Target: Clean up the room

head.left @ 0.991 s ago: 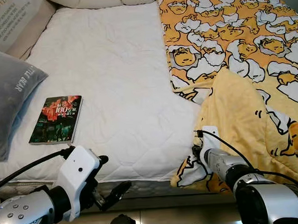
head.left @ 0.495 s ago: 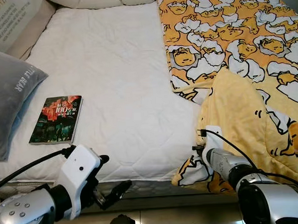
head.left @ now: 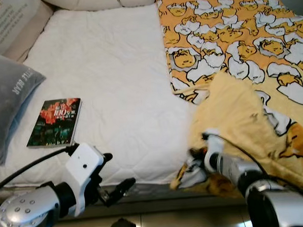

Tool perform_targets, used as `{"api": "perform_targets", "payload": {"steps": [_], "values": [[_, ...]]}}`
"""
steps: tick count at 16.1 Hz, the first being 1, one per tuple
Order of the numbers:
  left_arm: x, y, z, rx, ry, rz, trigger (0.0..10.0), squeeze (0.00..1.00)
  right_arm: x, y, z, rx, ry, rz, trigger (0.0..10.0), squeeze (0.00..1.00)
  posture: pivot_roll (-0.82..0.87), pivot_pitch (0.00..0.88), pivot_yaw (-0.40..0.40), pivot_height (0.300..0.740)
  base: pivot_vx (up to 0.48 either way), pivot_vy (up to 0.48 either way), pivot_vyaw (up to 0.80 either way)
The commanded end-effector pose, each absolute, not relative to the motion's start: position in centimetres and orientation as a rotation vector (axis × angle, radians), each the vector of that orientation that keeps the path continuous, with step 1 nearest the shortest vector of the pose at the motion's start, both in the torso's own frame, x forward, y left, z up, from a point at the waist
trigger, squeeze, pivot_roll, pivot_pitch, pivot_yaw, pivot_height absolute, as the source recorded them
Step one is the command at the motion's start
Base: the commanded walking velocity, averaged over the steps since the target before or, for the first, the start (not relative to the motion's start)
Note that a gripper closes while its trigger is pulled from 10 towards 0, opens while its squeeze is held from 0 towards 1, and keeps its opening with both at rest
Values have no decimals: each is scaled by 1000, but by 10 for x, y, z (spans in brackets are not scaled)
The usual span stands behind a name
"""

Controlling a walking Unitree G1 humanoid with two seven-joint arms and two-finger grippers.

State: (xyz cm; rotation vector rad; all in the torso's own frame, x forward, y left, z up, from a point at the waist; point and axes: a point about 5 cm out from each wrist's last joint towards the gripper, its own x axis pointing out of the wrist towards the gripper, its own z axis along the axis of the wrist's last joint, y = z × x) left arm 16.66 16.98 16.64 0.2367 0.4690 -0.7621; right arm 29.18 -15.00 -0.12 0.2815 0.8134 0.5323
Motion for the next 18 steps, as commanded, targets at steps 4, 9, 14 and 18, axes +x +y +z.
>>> {"api": "perform_targets", "payload": {"steps": [4,9,14,18], "values": [[165,168,163,234,476,-773,10000,0,223,-135,21,330,831,1283,0,0,204,47,-2,740,0,0,0],[163,161,159,226,483,-814,10000,0,146,-152,32,188,1033,1653,0,0,189,43,6,740,0,0,0],[166,159,159,233,472,-820,10000,0,146,-149,30,44,1029,1528,10000,1000,186,38,9,740,0,0,0],[169,160,159,238,465,-814,10000,0,151,-149,34,38,1012,1494,10000,1000,181,35,7,740,0,0,0]]}}
